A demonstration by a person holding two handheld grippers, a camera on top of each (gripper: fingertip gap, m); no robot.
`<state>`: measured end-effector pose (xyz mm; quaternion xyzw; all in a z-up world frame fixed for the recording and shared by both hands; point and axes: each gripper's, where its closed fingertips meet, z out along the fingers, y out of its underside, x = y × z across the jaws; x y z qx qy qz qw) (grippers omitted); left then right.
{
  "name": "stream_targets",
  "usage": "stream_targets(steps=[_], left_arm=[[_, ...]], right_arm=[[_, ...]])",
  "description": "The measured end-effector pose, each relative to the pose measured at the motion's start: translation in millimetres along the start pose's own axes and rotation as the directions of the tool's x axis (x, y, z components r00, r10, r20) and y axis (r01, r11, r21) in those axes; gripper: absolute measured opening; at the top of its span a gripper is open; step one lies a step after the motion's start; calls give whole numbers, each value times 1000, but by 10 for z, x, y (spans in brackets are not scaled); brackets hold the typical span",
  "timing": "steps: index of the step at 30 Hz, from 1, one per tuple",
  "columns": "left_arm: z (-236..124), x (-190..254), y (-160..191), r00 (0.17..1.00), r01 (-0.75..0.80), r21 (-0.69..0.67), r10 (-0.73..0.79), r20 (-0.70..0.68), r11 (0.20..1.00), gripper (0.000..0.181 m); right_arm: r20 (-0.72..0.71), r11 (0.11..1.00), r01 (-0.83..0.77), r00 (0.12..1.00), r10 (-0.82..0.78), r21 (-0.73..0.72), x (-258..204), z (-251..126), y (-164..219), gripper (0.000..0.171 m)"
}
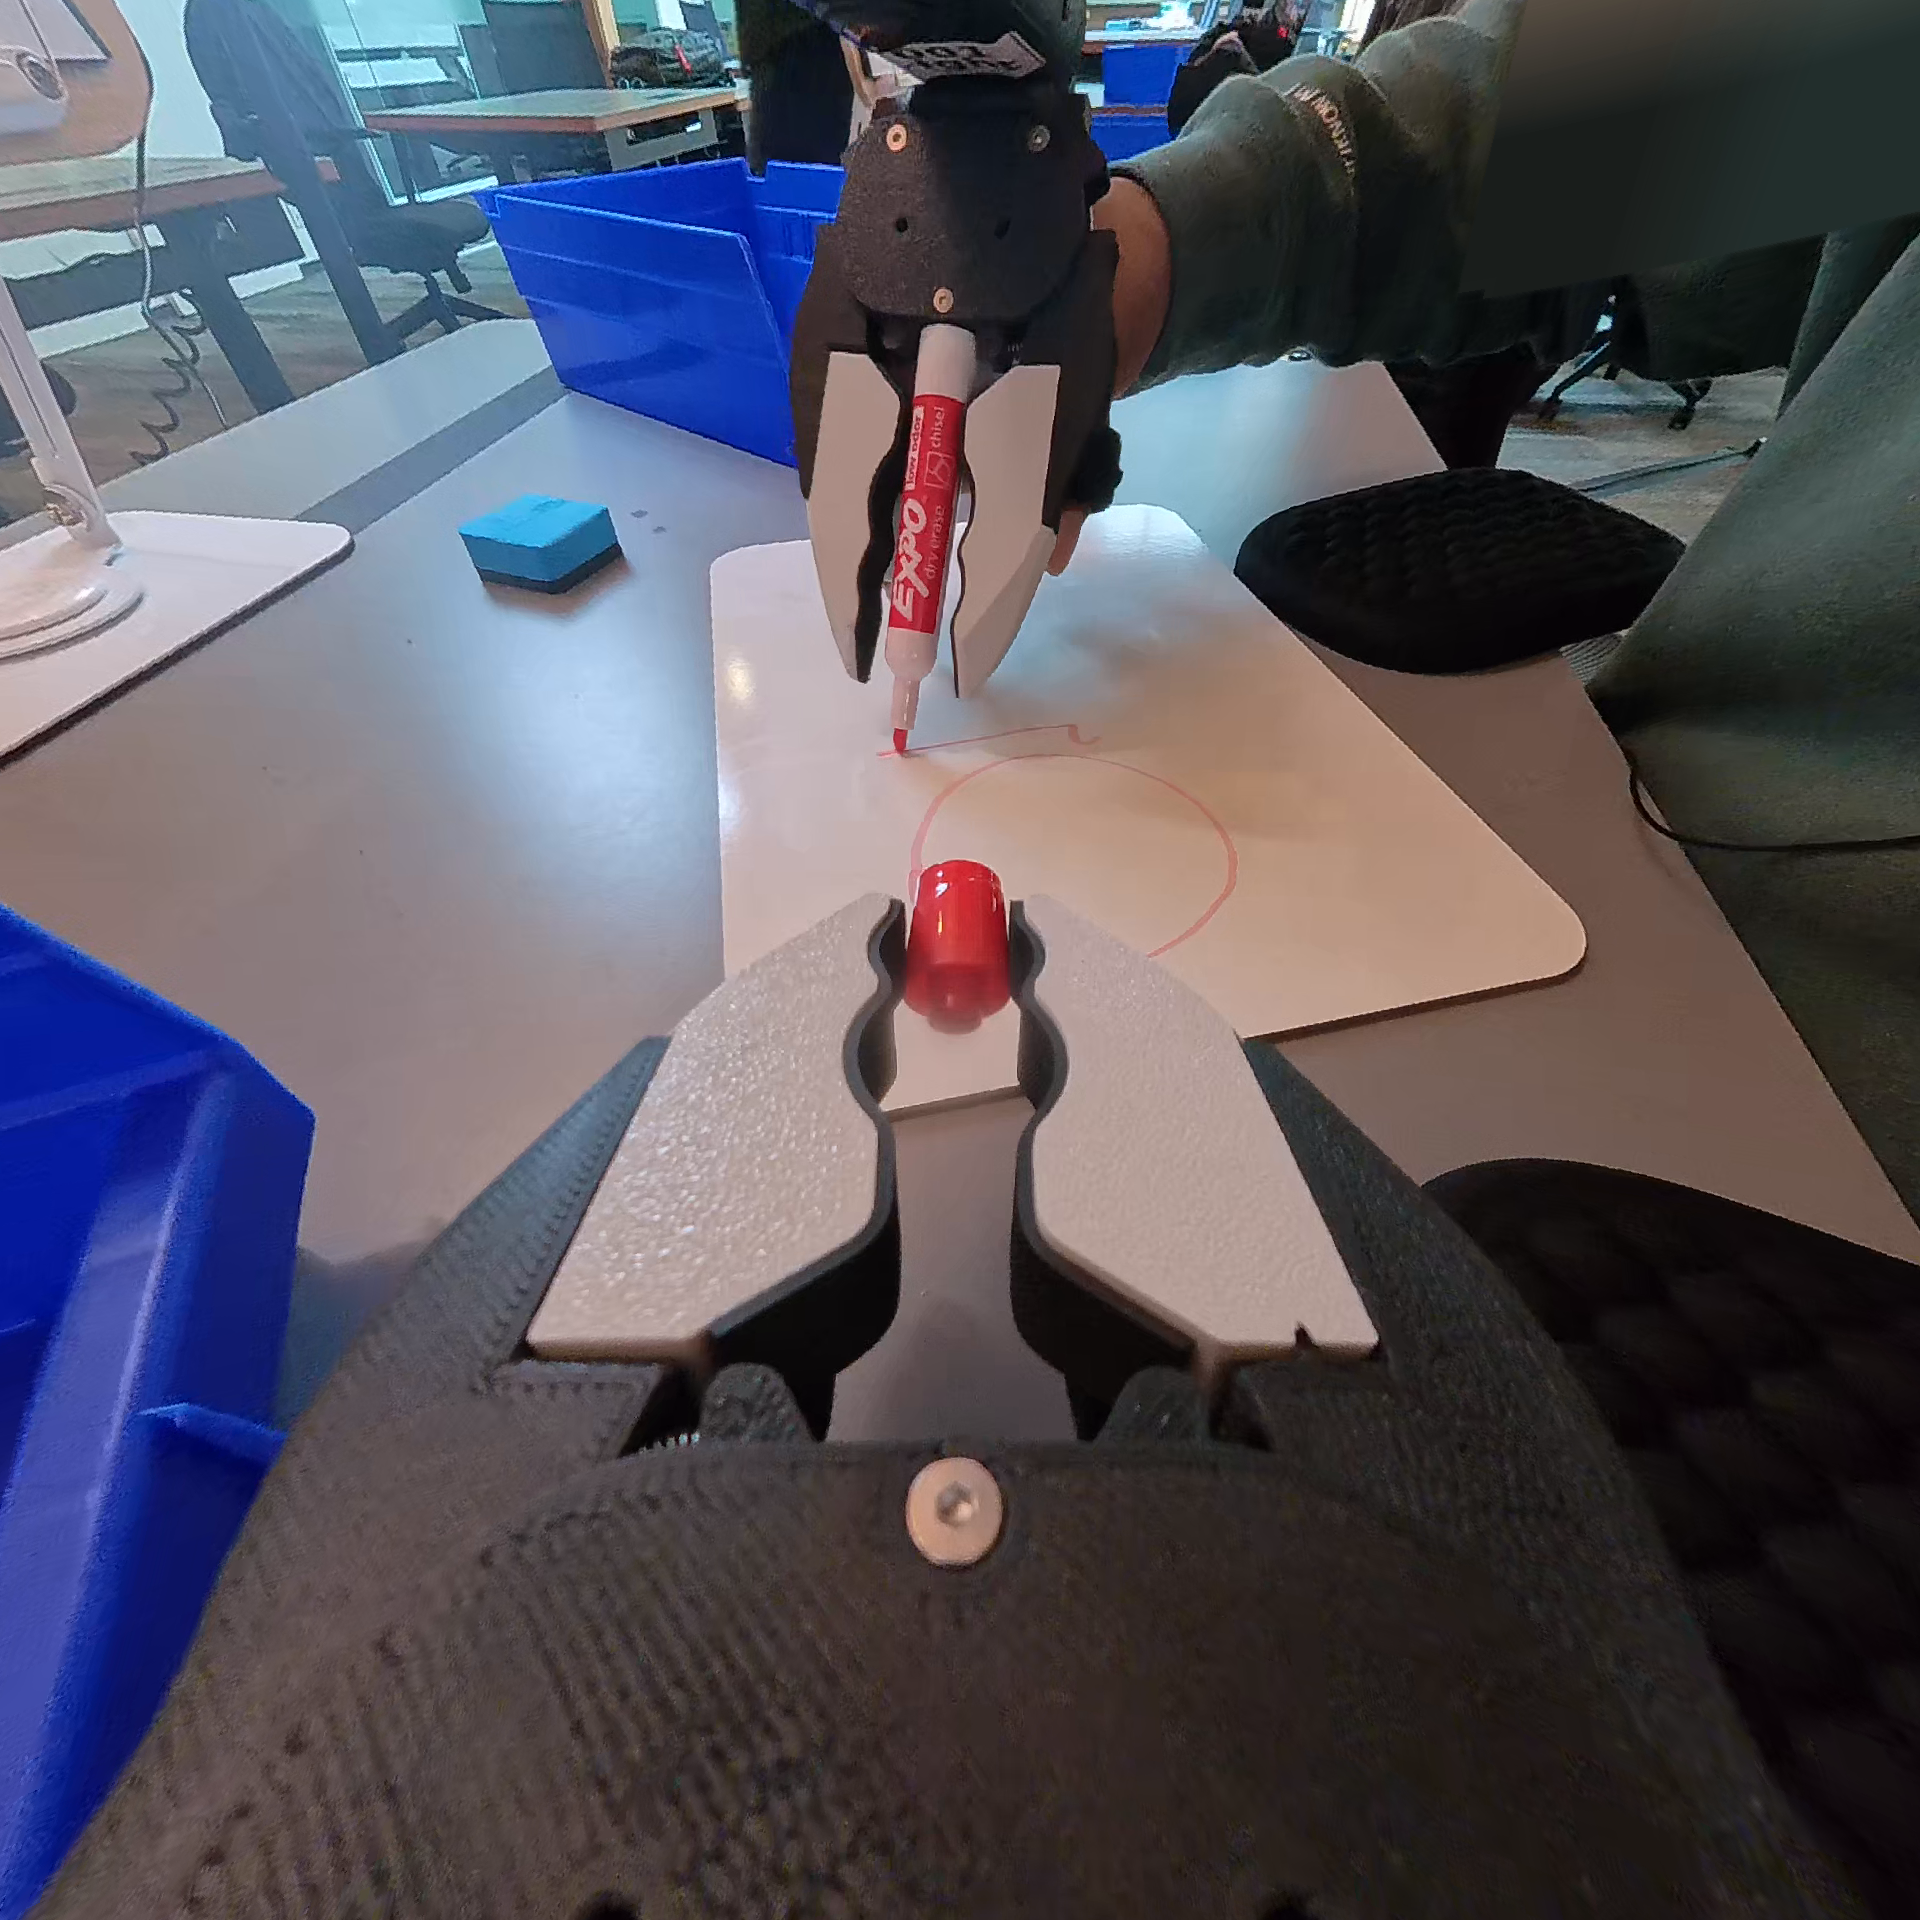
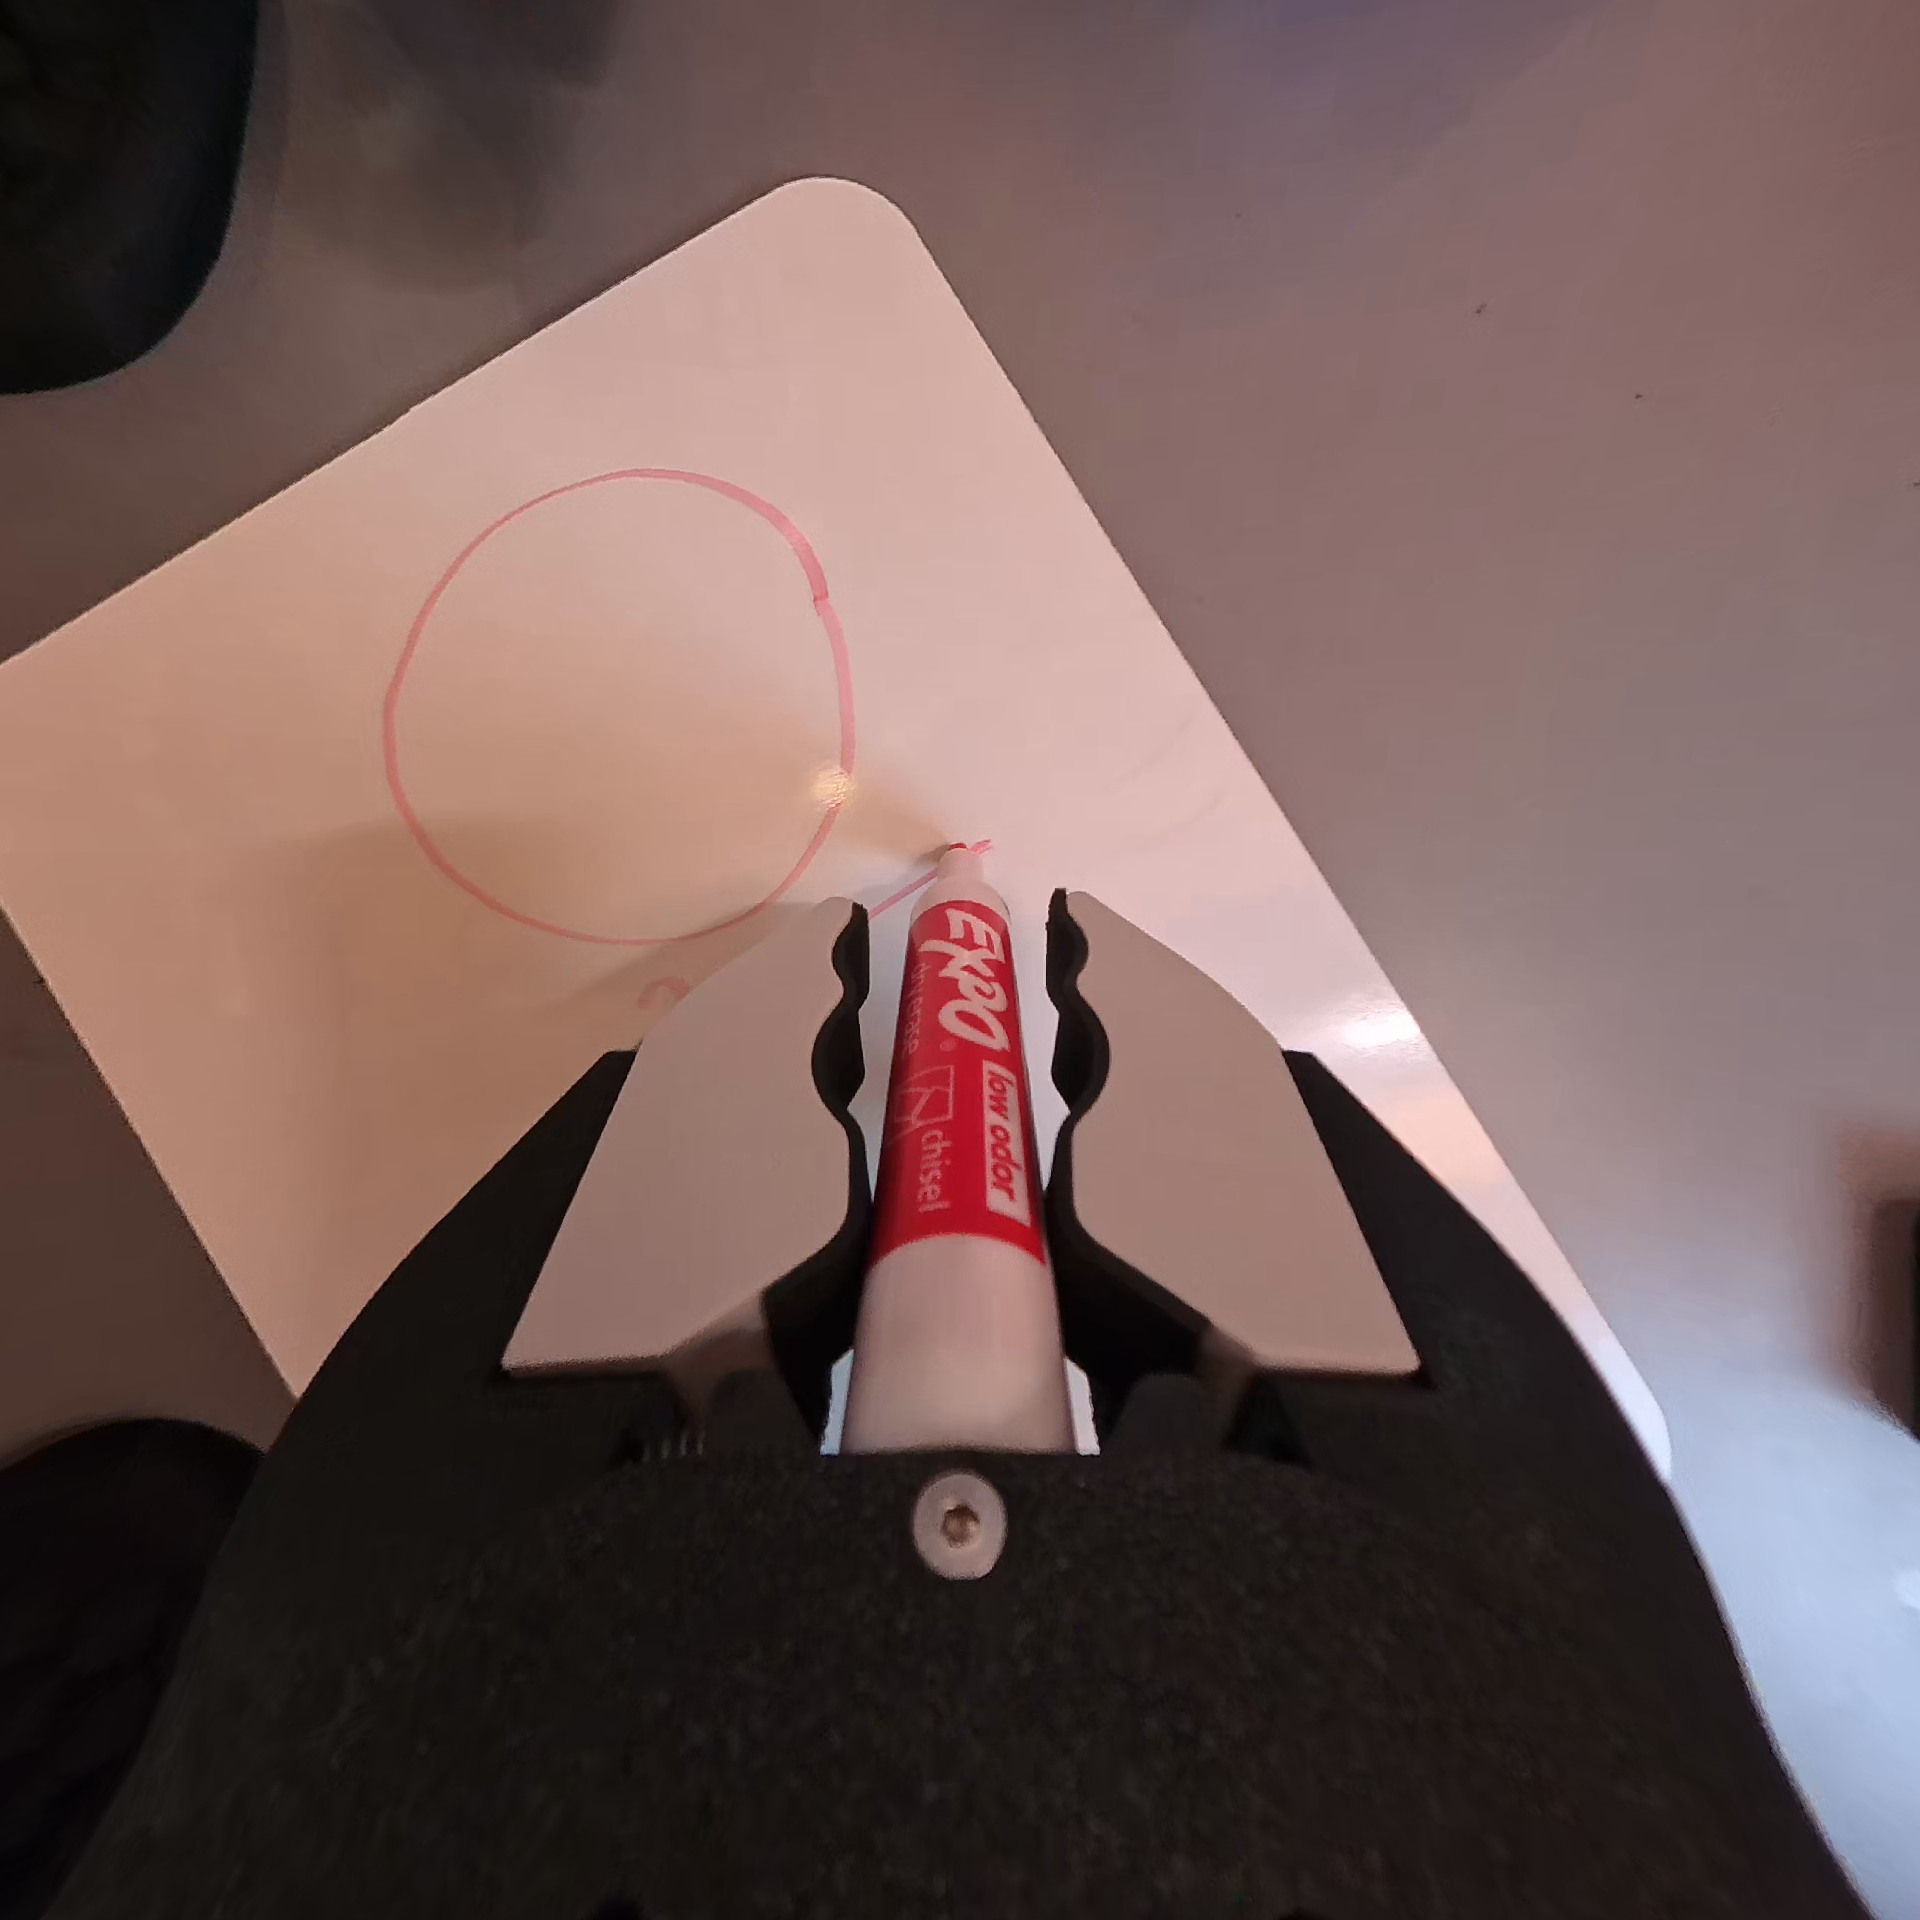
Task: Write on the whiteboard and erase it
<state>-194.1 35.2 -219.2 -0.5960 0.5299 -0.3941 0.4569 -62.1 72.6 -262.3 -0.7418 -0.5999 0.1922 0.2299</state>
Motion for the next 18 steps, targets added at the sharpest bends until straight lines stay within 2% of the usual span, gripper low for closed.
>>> stream_targets(steps=[18], left_arm=[[7, 3, 5, 1000, -4, -5, 4, 0, 1000, 19]], right_arm=[[41, 999, -12, 999, 13, -41, -354, -128, 210, 34]])
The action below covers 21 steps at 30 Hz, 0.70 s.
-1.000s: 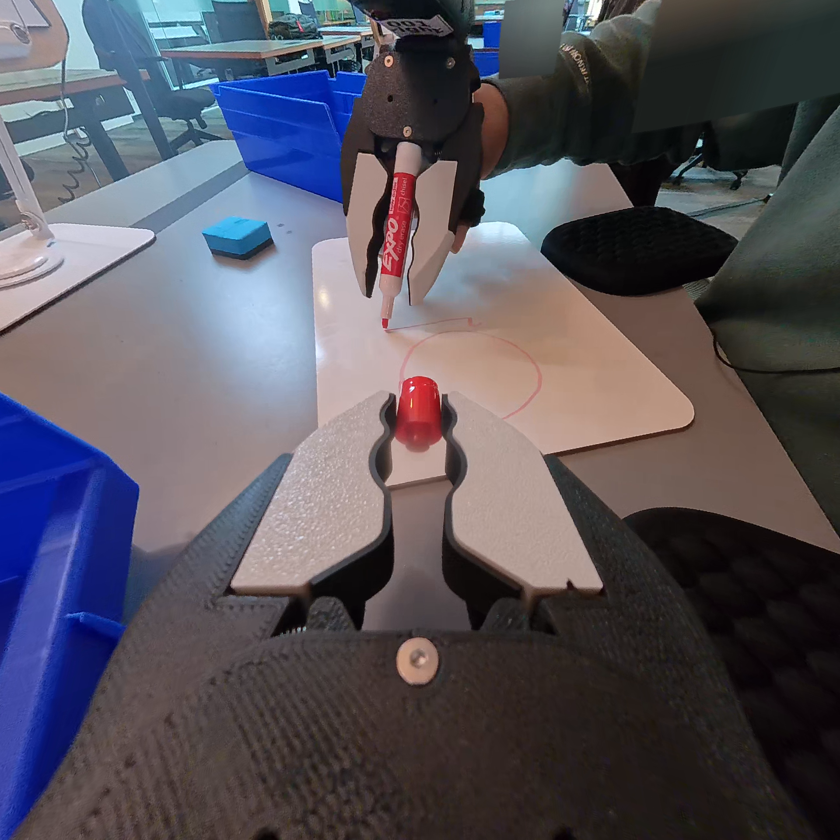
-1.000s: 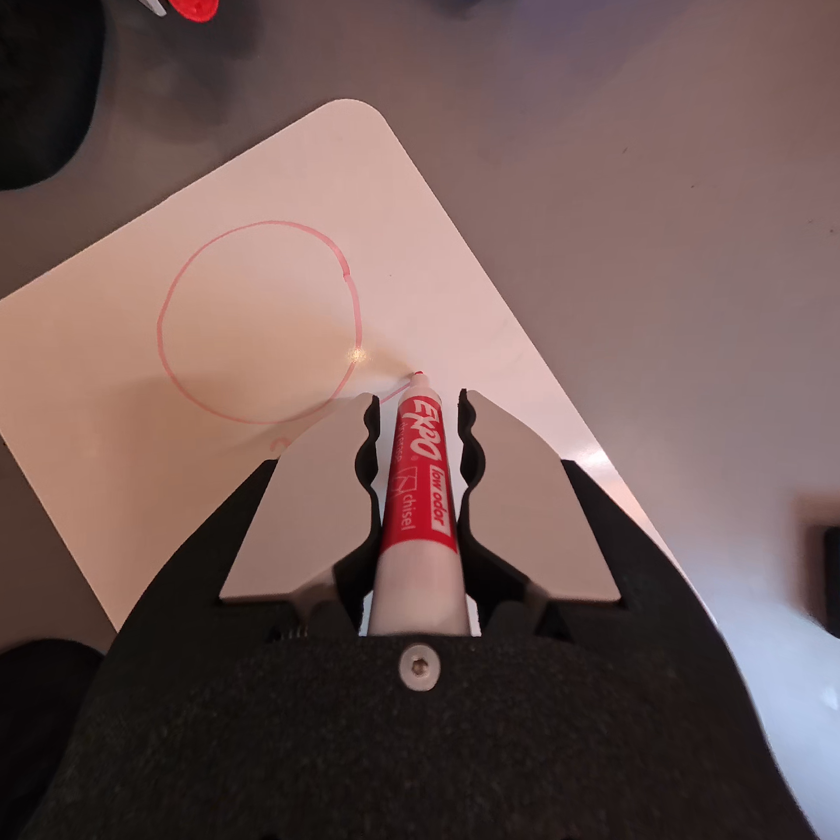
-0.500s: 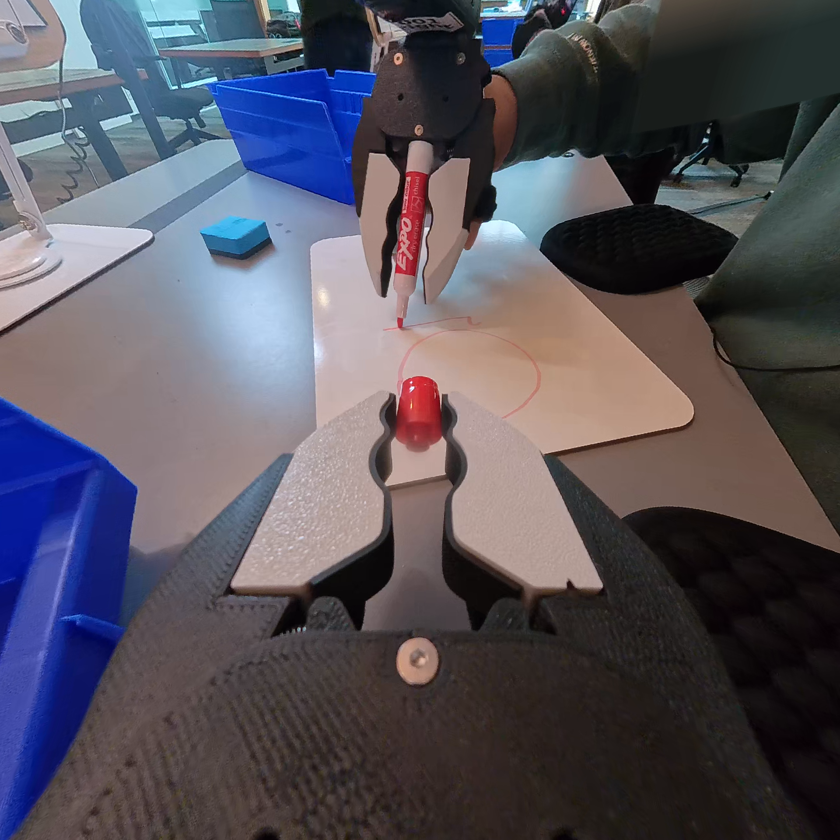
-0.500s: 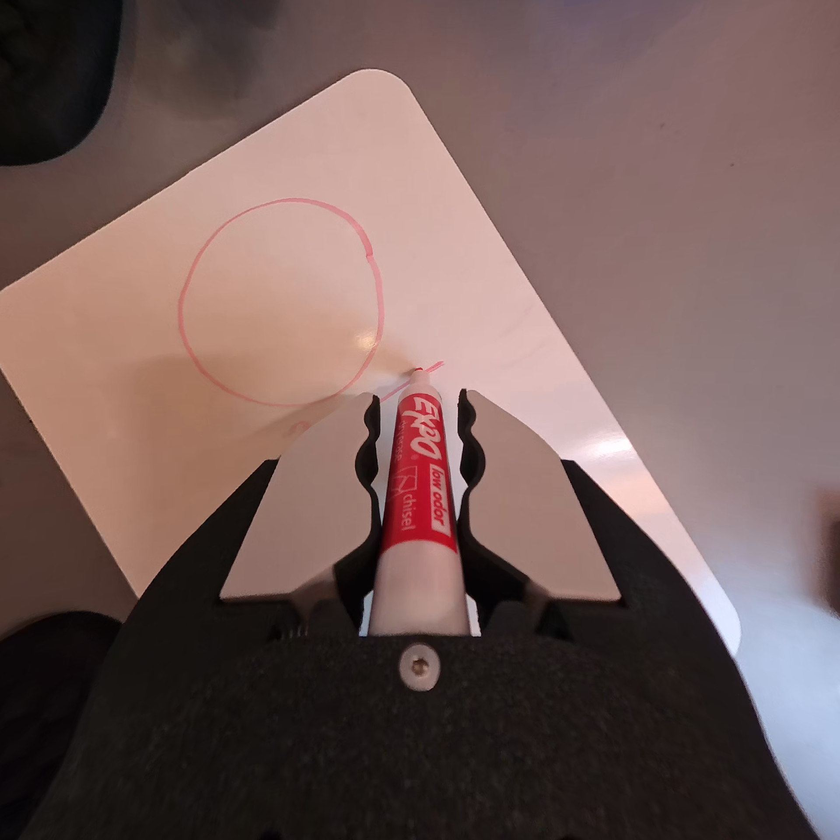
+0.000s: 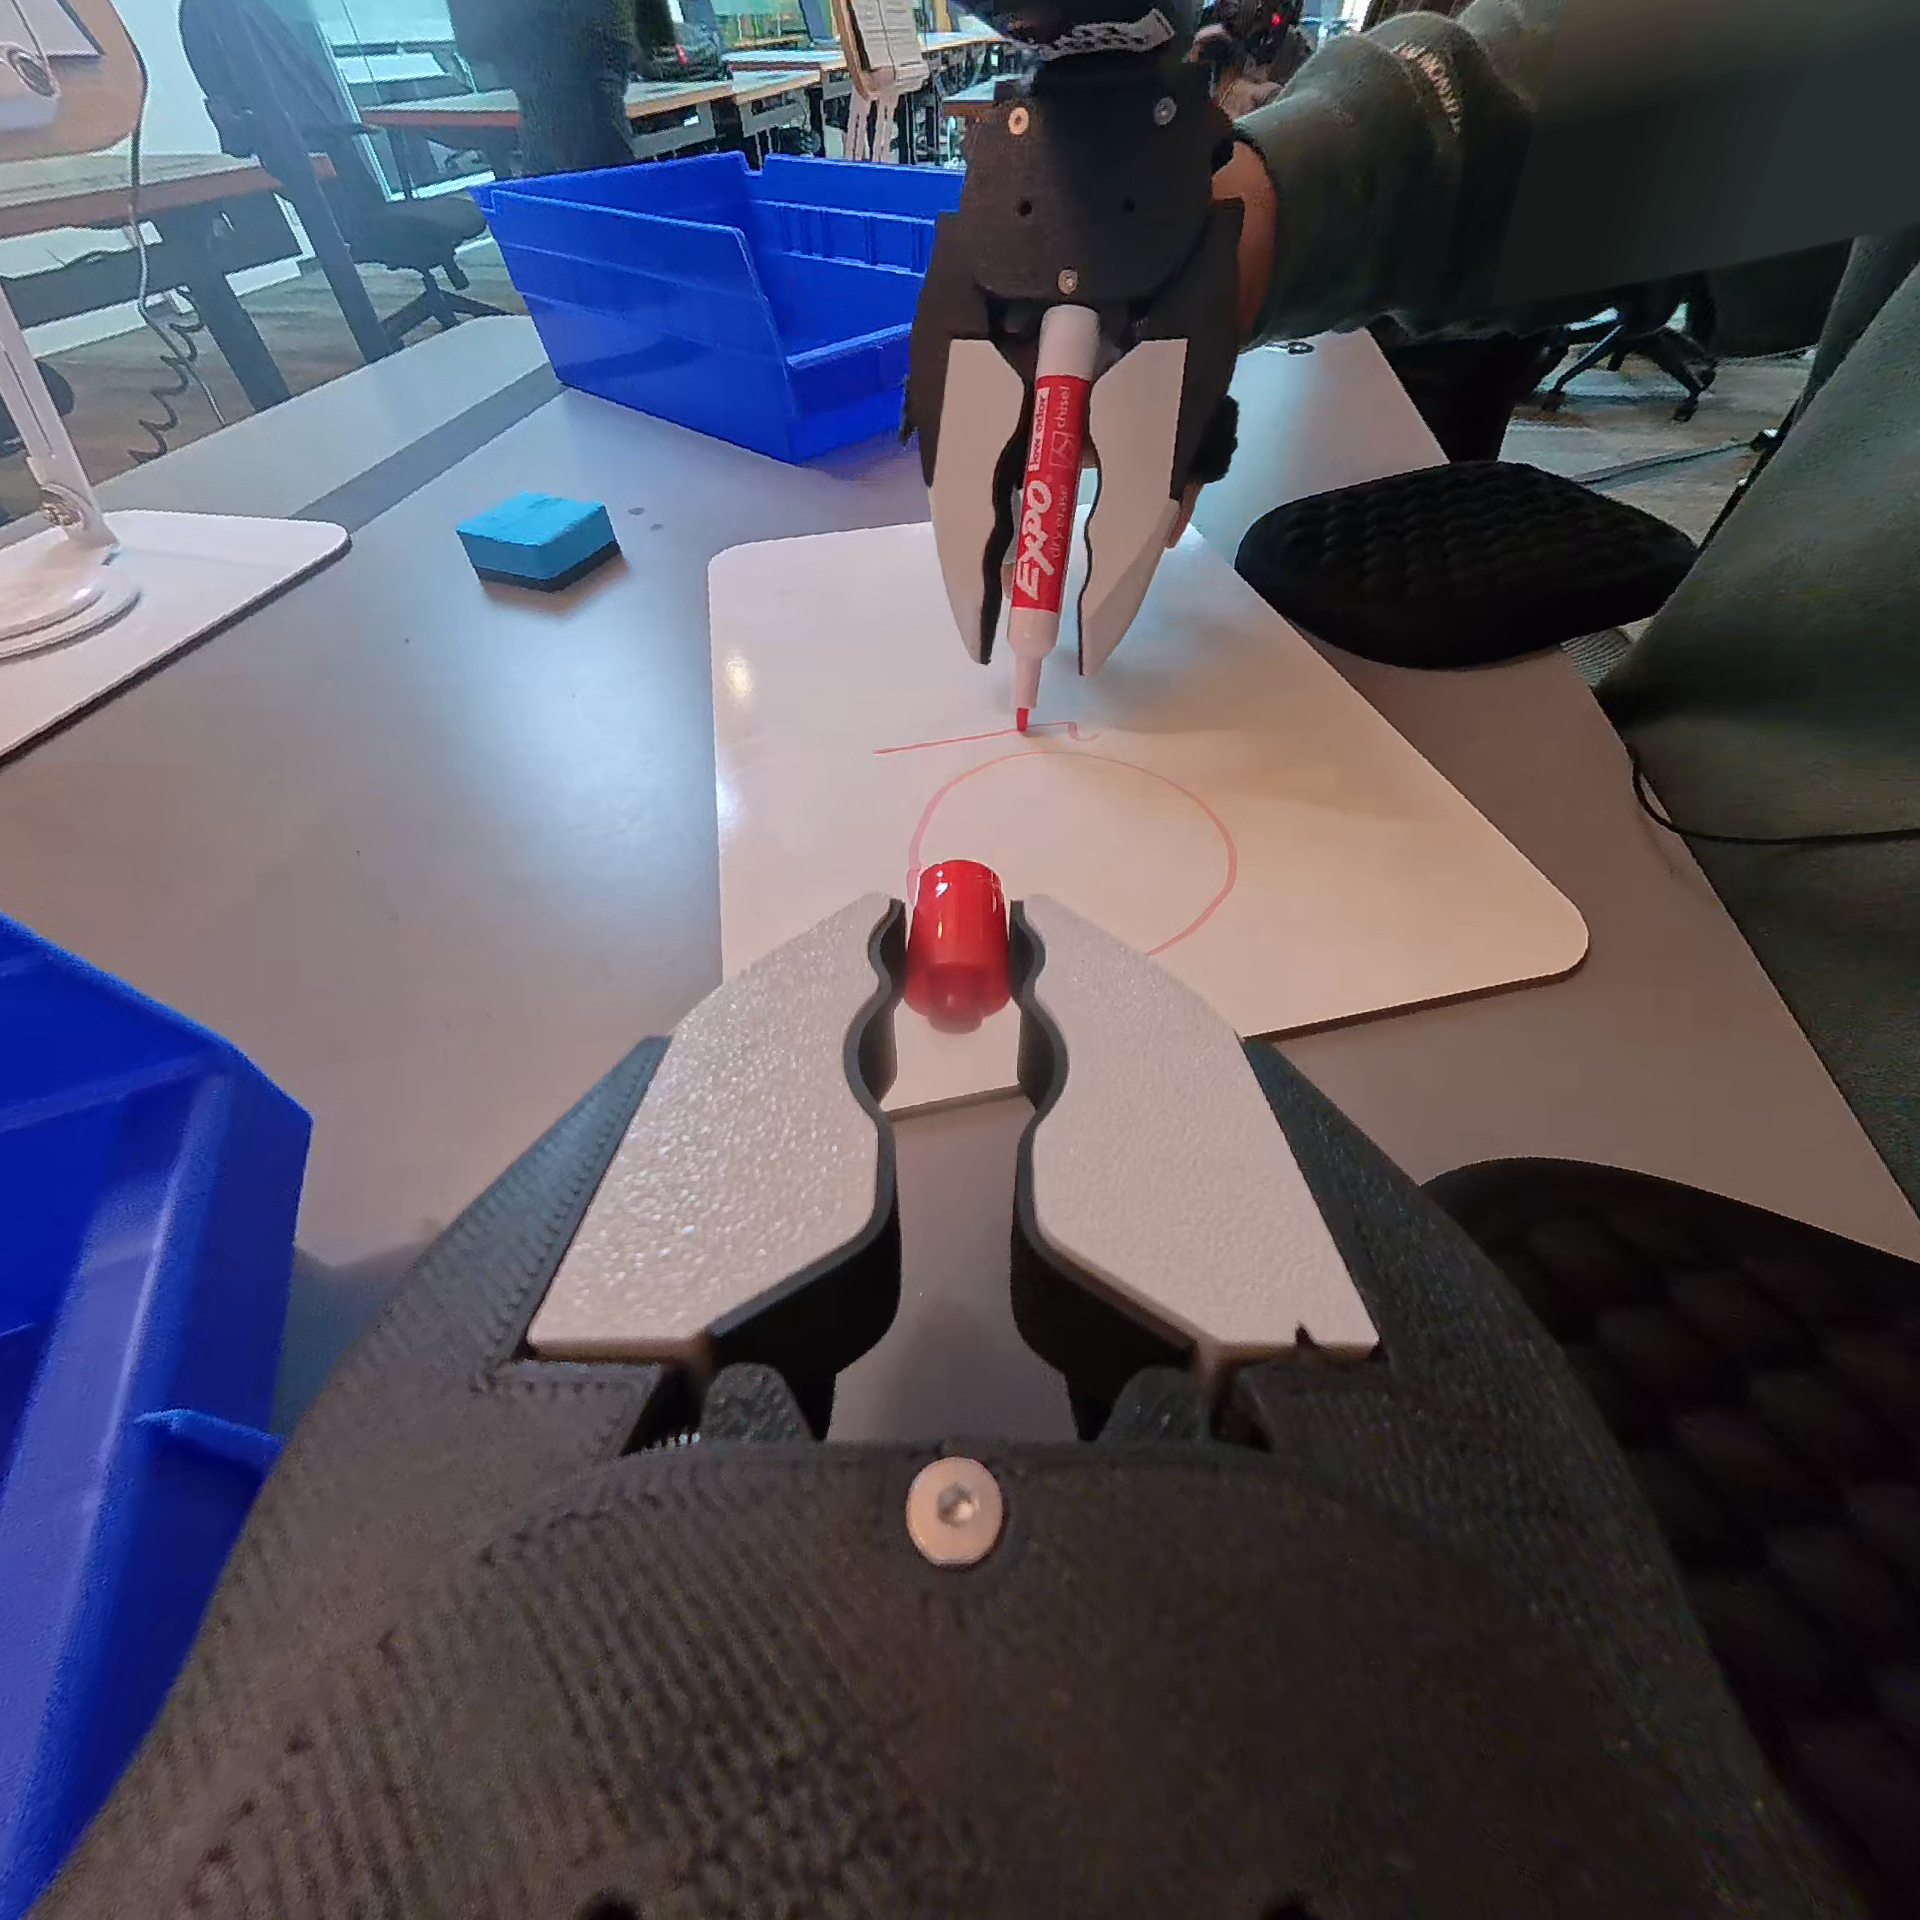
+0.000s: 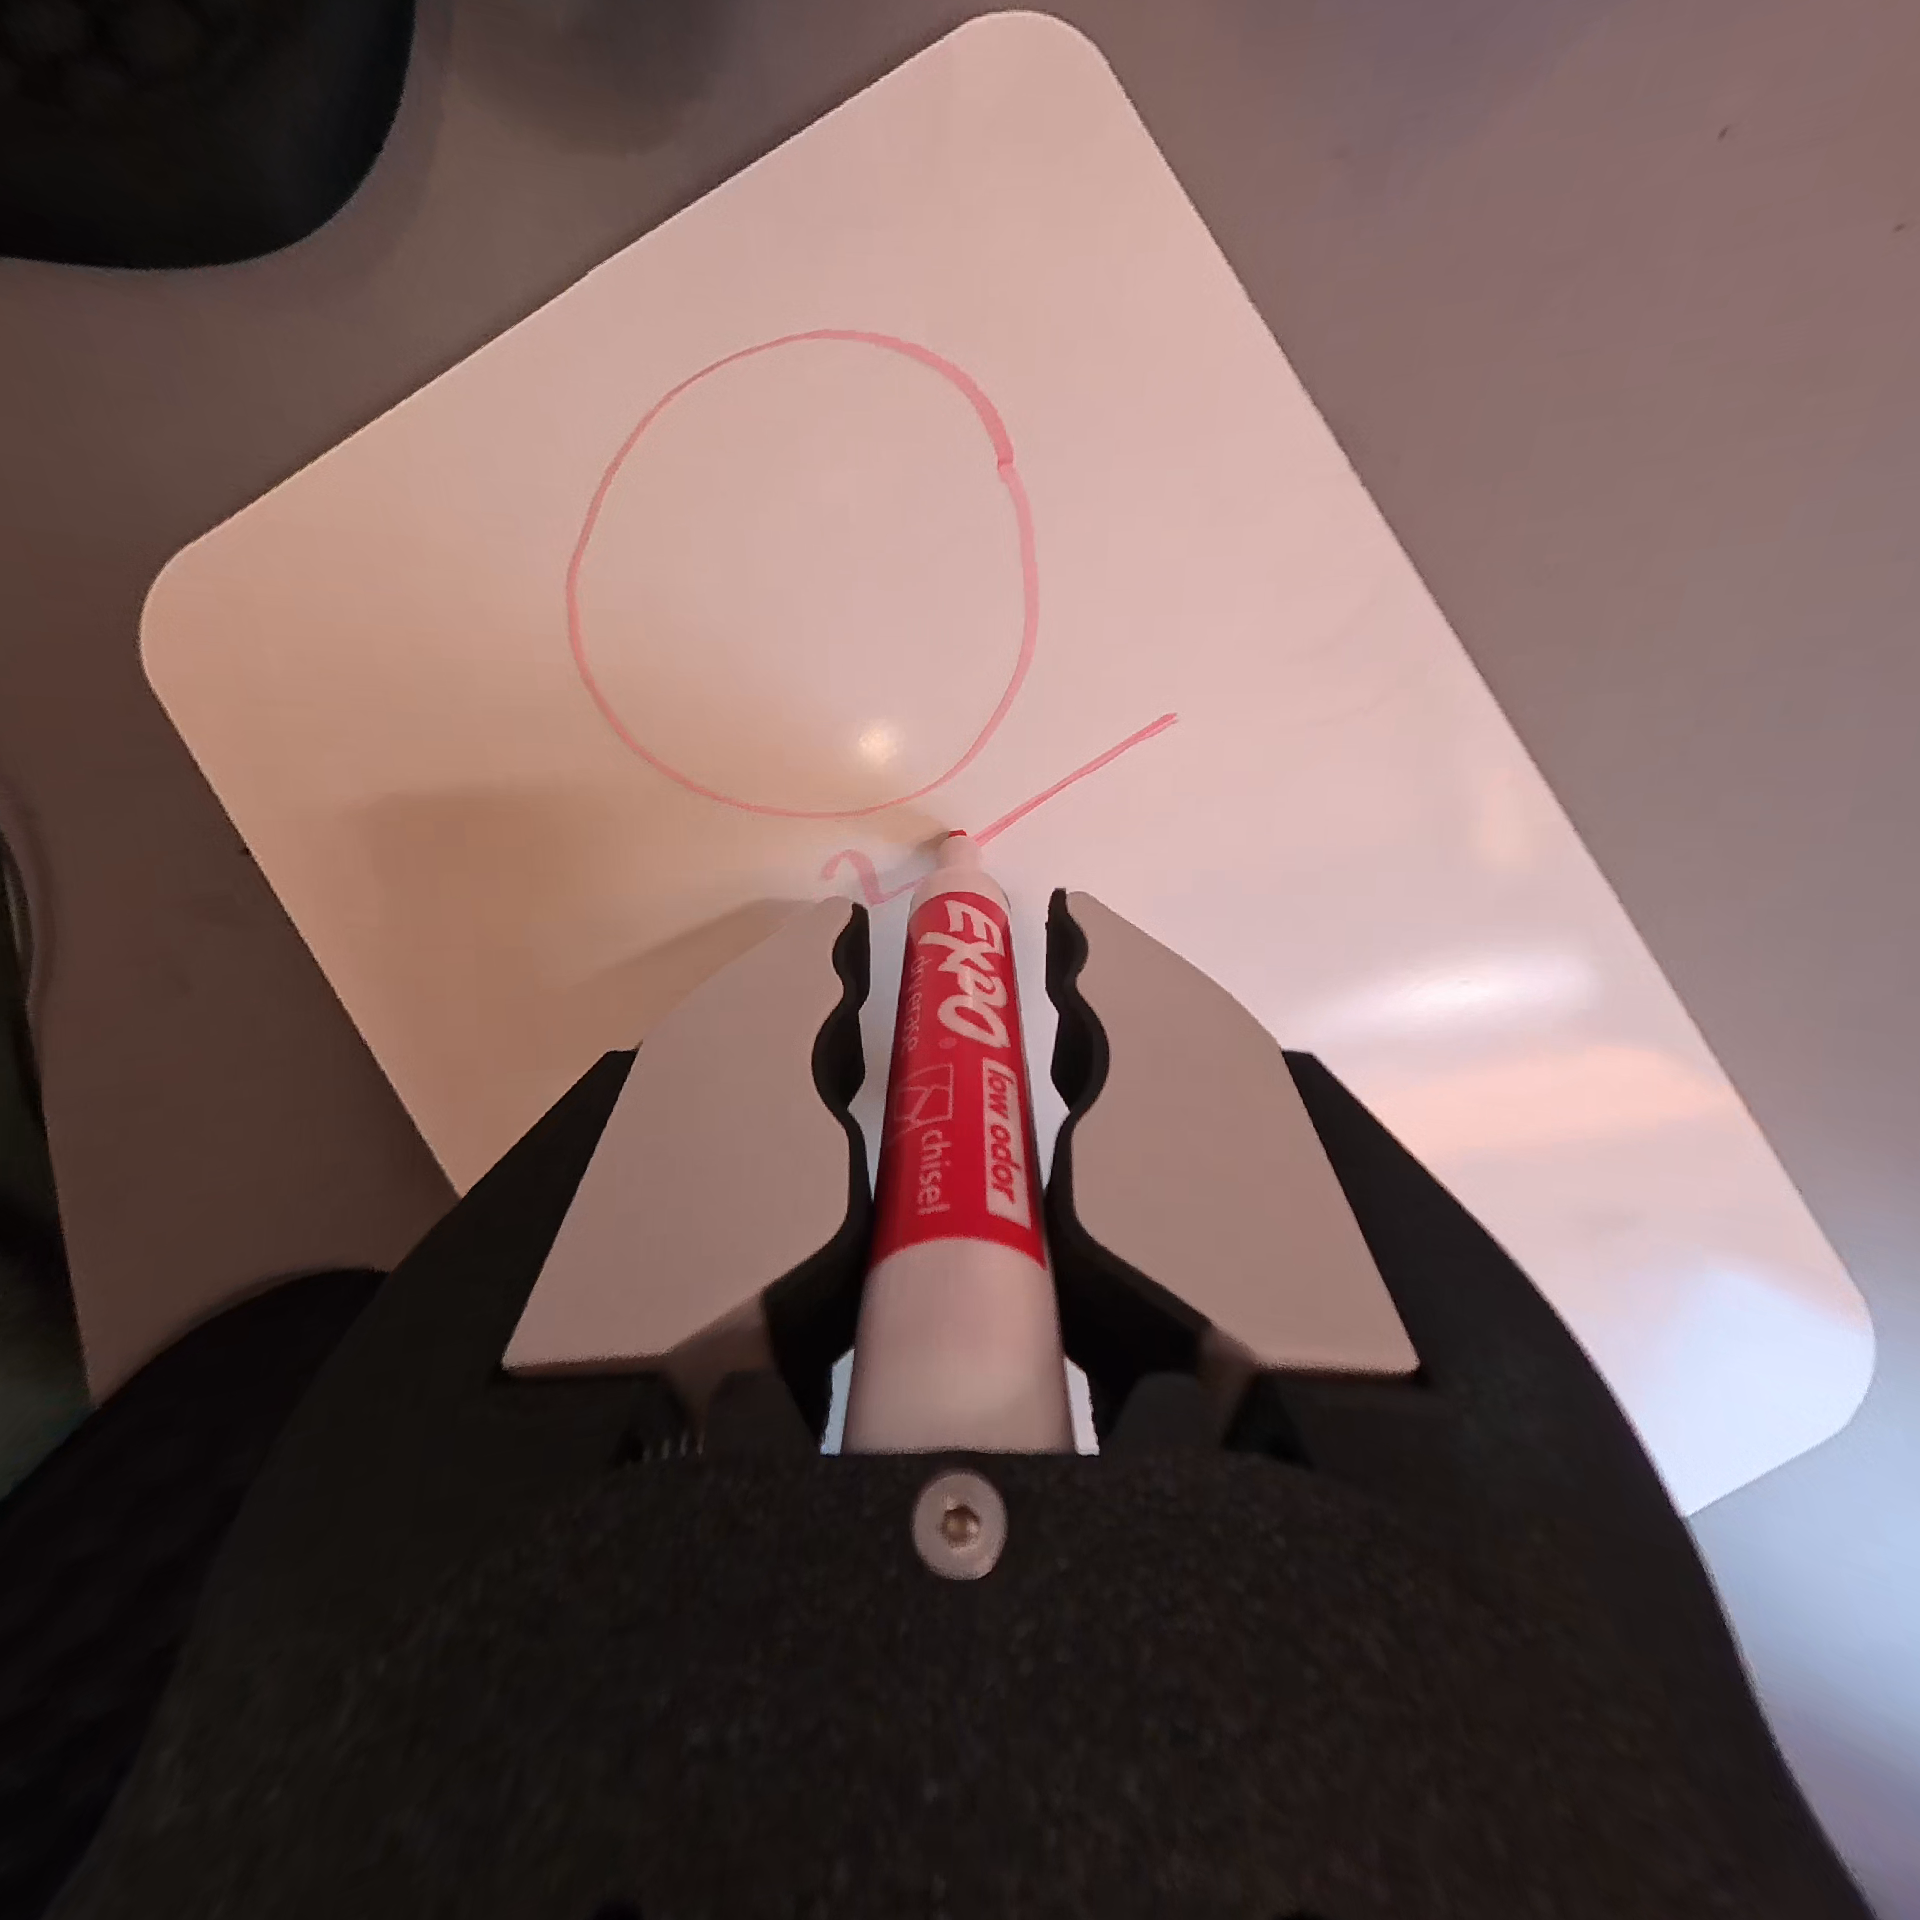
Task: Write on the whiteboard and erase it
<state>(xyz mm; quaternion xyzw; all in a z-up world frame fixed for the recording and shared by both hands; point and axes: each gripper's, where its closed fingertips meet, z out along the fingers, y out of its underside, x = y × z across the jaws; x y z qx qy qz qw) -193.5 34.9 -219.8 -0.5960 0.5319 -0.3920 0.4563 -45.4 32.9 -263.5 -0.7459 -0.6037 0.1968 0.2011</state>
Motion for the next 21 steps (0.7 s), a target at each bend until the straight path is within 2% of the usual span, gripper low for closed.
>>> stream_targets(steps=[21], left_arm=[[15, 15, 3, 1000, -6, -4, 6, 1, 1000, 19]], right_arm=[[14, 999, 8, 1000, -7, -45, -277, -77, 162, 33]])
